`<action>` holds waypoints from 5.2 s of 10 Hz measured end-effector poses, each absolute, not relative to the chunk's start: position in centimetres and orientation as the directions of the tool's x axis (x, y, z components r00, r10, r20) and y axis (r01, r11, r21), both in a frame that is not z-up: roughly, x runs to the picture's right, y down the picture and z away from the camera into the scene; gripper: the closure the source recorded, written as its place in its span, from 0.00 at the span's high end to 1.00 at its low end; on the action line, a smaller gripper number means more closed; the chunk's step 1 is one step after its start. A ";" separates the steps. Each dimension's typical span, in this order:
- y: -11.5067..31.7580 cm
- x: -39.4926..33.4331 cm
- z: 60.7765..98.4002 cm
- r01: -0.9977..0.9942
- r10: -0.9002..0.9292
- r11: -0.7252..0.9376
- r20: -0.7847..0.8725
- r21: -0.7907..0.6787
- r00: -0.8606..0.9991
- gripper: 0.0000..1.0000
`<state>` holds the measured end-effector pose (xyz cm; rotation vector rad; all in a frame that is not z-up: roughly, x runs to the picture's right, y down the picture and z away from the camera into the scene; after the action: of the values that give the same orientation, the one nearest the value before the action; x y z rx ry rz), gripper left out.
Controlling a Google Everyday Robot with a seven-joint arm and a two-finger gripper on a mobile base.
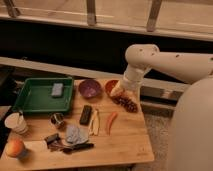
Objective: Place banana in purple bowl
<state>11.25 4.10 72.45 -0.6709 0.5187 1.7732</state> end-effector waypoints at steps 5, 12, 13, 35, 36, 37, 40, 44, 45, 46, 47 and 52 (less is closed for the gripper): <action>4.3 11.2 72.6 -0.956 0.701 -0.293 -0.676 0.014 -0.225 0.80; 6.7 7.1 75.1 -0.945 0.667 -0.320 -0.724 -0.066 -0.176 0.80; 7.0 6.5 75.5 -0.945 0.663 -0.318 -0.730 -0.076 -0.164 0.80; 15.2 -7.0 81.7 -0.964 0.537 -0.145 -0.836 -0.223 0.113 0.80; 15.6 -7.1 82.0 -0.960 0.525 -0.159 -0.843 -0.230 0.115 0.80; 16.0 -7.2 82.2 -0.957 0.514 -0.172 -0.850 -0.236 0.117 0.80; 17.2 -7.6 82.6 -0.946 0.485 -0.212 -0.867 -0.247 0.118 0.76; 17.7 -8.1 82.6 -0.942 0.483 -0.219 -0.867 -0.256 0.123 0.36; 17.7 -8.1 82.5 -0.942 0.485 -0.219 -0.866 -0.256 0.122 0.26; 17.5 -7.9 82.4 -0.942 0.489 -0.219 -0.864 -0.255 0.120 0.16; 17.3 -7.8 82.4 -0.942 0.495 -0.220 -0.861 -0.254 0.117 0.06; 13.2 -6.0 80.3 -0.939 0.582 -0.236 -0.810 -0.251 0.070 0.00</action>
<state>-6.05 13.18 80.33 -1.0279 0.4725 1.5192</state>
